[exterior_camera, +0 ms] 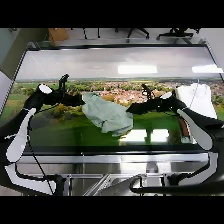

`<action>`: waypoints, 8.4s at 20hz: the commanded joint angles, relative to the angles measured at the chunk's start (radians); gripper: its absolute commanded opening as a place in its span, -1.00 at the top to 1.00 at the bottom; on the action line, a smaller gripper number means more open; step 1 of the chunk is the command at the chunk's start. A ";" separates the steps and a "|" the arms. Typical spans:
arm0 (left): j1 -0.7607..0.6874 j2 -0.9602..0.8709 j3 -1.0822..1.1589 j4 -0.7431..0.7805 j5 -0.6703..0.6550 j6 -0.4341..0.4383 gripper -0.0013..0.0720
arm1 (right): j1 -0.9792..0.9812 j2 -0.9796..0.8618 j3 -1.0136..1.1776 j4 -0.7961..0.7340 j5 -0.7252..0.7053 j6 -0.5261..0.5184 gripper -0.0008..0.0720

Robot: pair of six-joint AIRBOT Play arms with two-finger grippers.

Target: Fold the shirts.

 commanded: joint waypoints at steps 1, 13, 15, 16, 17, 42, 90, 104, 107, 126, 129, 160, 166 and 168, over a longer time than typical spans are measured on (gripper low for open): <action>0.001 0.004 0.026 0.000 -0.029 0.002 0.94 | 0.024 -0.015 0.025 0.096 0.082 -0.079 0.93; 0.001 0.539 0.710 0.000 -0.261 -0.045 0.94 | -0.071 0.498 0.686 -0.031 0.184 -0.069 0.92; 0.001 0.616 0.782 0.003 -0.263 -0.055 0.94 | -0.071 0.619 0.686 -0.149 0.150 -0.069 0.92; 0.001 0.654 0.805 0.006 -0.252 -0.055 0.94 | -0.071 0.666 0.686 -0.205 0.127 -0.069 0.92; 0.001 0.687 0.811 0.032 -0.233 -0.056 0.94 | -0.071 0.705 0.686 -0.259 0.102 -0.069 0.92; -0.010 -0.101 0.405 0.123 -0.208 -0.071 -0.92 | -0.123 -0.068 0.685 -0.295 0.219 0.233 -0.13; 0.065 0.639 0.497 0.314 -0.272 -0.058 0.94 | -0.253 0.758 0.415 -0.231 0.143 0.296 0.93; 0.040 0.732 0.669 0.331 -0.071 0.092 0.94 | -0.253 0.599 0.837 -0.290 0.177 0.264 0.93; 0.009 0.462 0.683 0.331 -0.059 0.116 0.94 | -0.245 0.454 0.724 -0.272 0.193 0.247 0.93; 0.102 -0.116 0.687 0.338 -0.224 0.006 -0.67 | -0.320 -0.085 0.596 -0.356 0.165 0.232 0.09; 0.239 0.003 0.465 0.329 -0.423 -0.018 -0.67 | -0.430 0.002 0.570 -0.401 0.346 0.267 0.09; 0.317 -0.032 -0.060 0.088 -0.381 0.165 0.93 | -0.324 0.029 -0.101 -0.381 0.328 0.139 0.40; 0.341 0.192 0.053 -0.123 -0.532 0.166 0.94 | -0.318 0.236 0.034 -0.082 0.417 0.060 0.92; 0.396 0.314 0.153 -0.282 -0.618 0.155 0.94 | -0.368 0.366 0.184 0.029 0.443 0.058 0.92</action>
